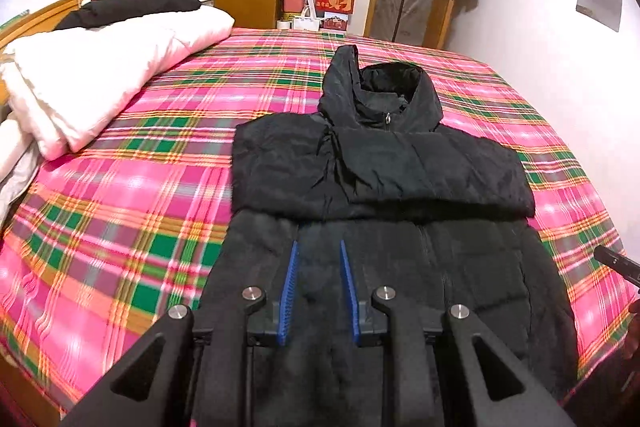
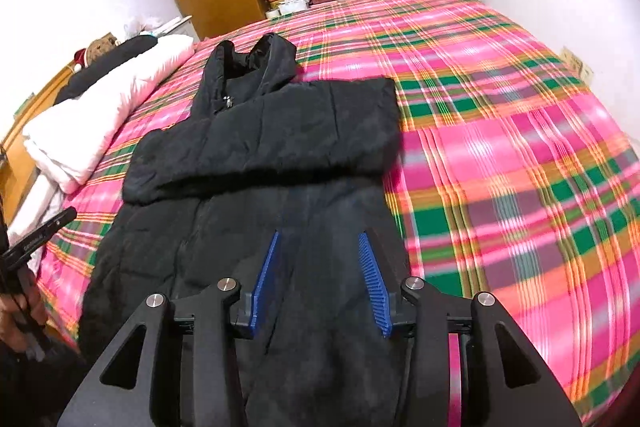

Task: Fold large clothes

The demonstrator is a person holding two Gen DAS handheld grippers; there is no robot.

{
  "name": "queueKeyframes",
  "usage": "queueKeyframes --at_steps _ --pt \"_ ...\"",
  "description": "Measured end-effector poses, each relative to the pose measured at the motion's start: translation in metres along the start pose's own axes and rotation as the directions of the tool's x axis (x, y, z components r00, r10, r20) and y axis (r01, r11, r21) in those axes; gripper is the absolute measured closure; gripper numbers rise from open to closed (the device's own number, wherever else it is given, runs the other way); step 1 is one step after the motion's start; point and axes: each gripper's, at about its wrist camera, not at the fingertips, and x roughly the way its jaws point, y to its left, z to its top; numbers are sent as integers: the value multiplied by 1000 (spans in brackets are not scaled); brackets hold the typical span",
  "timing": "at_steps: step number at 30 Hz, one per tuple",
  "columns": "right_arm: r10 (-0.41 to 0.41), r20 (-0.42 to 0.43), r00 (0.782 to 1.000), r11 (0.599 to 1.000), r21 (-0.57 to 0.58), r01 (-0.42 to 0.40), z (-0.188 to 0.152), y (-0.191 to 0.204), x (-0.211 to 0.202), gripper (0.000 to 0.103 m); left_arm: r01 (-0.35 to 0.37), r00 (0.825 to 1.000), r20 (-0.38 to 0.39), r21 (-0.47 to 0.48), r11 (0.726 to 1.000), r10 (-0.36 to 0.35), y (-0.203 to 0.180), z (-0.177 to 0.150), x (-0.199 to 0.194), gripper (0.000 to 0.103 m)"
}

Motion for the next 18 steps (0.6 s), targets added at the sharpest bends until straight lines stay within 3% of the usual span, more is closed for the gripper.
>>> queueKeyframes --at_steps 5,9,18 --pt "-7 -14 1000 1000 -10 7 -33 4 -18 61 -8 1000 -5 10 1000 8 1 -26 -30 80" --pt "3 -23 1000 1000 -13 -3 -55 6 -29 40 -16 1000 -5 25 1000 16 -2 -45 -51 74" --pt "-21 -56 998 1000 -12 20 -86 1 -36 40 -19 999 -31 38 999 20 -2 -76 -64 65"
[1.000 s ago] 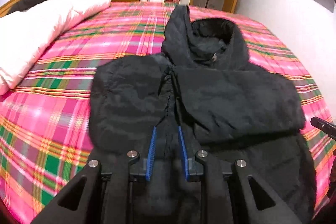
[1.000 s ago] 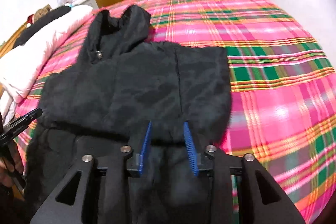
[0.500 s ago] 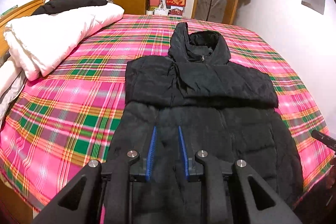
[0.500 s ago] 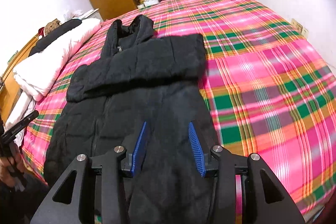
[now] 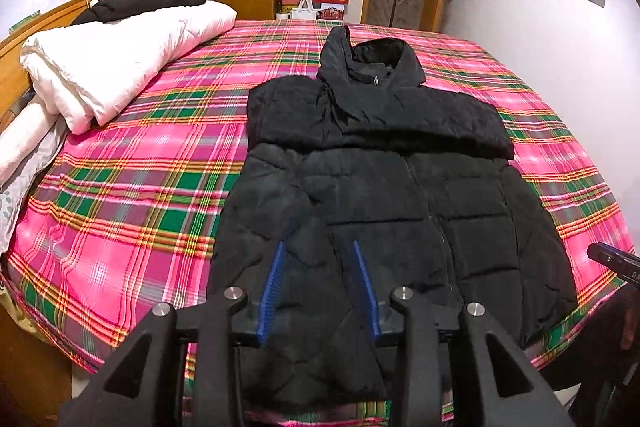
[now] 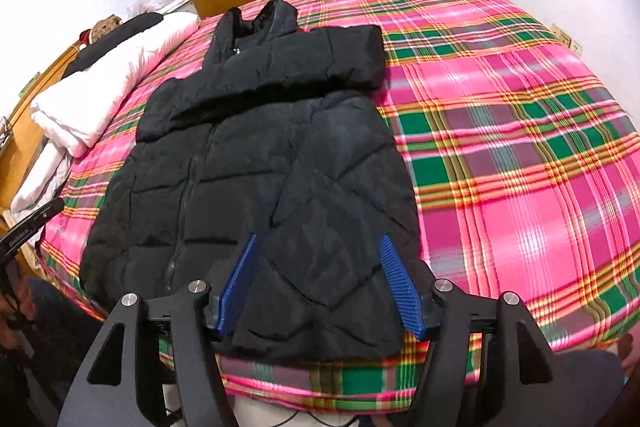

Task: Fold large clothes

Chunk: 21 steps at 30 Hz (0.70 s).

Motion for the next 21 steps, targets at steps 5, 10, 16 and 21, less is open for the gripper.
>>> queueKeyframes --at_steps 5,10,16,21 --pt "-16 -8 1000 1000 24 17 -3 -6 2 40 -10 1000 -8 -5 1000 10 2 -7 2 60" --pt "-23 -42 999 997 67 26 -6 -16 13 40 -29 999 -41 -36 999 27 14 -12 15 57" --pt "-20 -102 995 985 169 37 -13 -38 31 40 -70 991 -121 -121 990 55 42 -21 40 54" --pt "-5 -159 987 967 249 45 -18 -55 49 40 -105 980 -188 -207 973 66 62 -28 63 49"
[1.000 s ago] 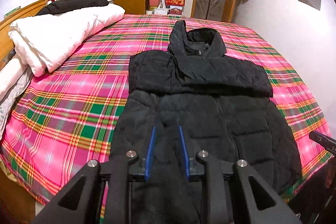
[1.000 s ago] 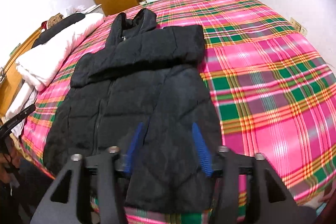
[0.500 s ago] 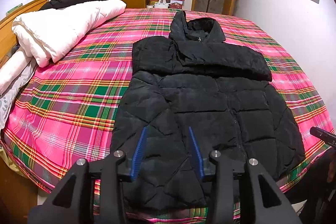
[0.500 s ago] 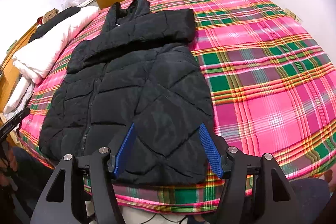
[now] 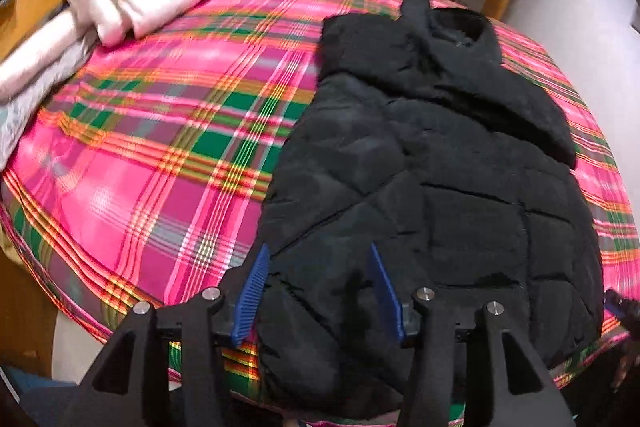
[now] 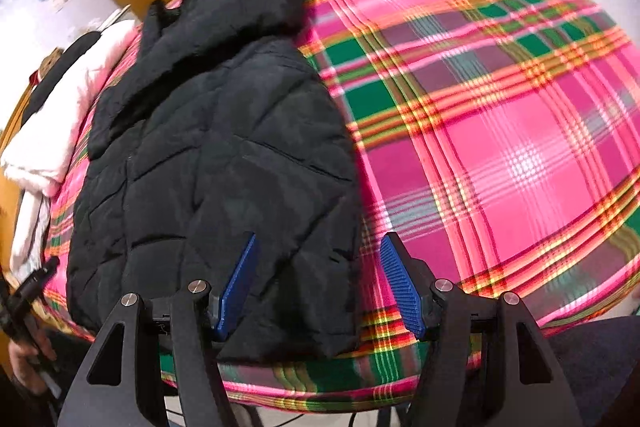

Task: Fold large clothes

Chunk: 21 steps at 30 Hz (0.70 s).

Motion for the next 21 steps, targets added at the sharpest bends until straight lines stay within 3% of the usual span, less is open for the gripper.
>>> queueKeyframes --at_steps 5,11,16,21 --pt "3 -66 998 1000 17 -2 -1 -4 20 40 -43 997 -60 -34 999 41 7 -3 23 48" --pt "32 -116 993 998 65 -25 -6 -11 30 37 -80 990 -119 -66 995 72 14 -11 43 36" --pt "79 -160 984 997 27 -75 -10 -3 34 37 -80 987 -145 -83 993 68 16 -17 49 32" --pt "53 -180 982 999 5 -52 -10 1 39 38 -73 983 -175 -122 990 51 20 -19 57 30"
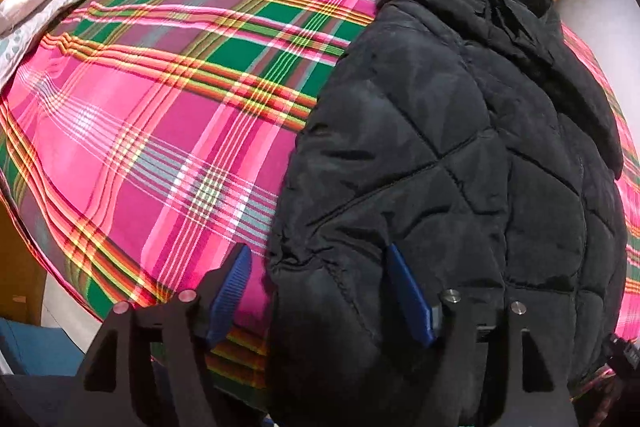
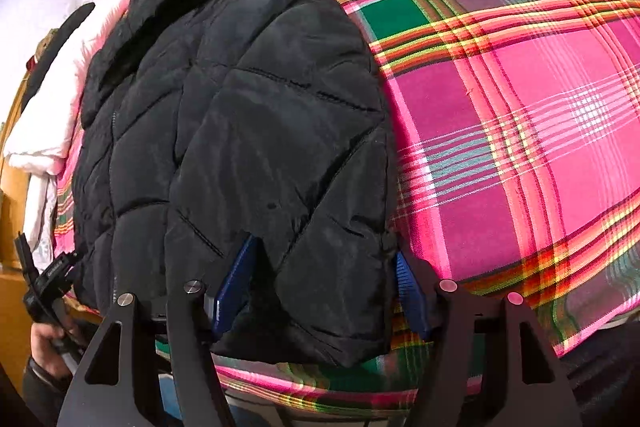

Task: Fold large clothes

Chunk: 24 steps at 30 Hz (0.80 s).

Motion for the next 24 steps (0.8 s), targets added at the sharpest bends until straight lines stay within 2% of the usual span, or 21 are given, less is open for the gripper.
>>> queueKeyframes --at_steps 1,2,3,5,6,7,9,11,14,19,24 --pt "-2 1 1000 1000 -3 2 0 0 0 42 -1 1000 -2 7 1000 1 -2 0 0 33" --pt "-1 3 1000 1000 -5 1 0 3 0 53 -2 1000 -4 21 1000 3 -5 0 0 36" --pt "7 6 1000 1000 -7 -7 0 3 -1 65 11 1000 -4 34 999 -11 -7 -1 0 49" --pt "21 20 1000 1000 -15 -21 2 7 -4 78 18 1000 1 75 997 -19 -14 -2 -4 60" --pt "29 27 999 999 -19 -28 2 8 -6 84 25 1000 4 88 996 -26 -16 -2 -6 71" --pt "34 33 999 999 -22 -34 2 9 -9 86 39 999 9 96 995 -40 -18 -3 -11 79" --pt "75 56 996 997 -17 -74 2 10 -22 90 74 997 23 83 994 -76 -17 -2 -21 85" --pt "150 102 983 989 -18 -149 -1 11 -44 91 136 989 55 52 989 -139 -11 -1 -40 87" --pt "214 154 965 977 -53 -208 -4 20 -75 92 237 964 115 45 970 -241 -8 3 -72 88" --pt "248 196 949 967 -100 -232 -15 30 -107 92 341 919 189 61 938 -347 2 -2 -118 89" --pt "291 224 930 956 -84 -279 -31 21 -127 92 417 877 240 50 907 -417 21 -11 -149 89"
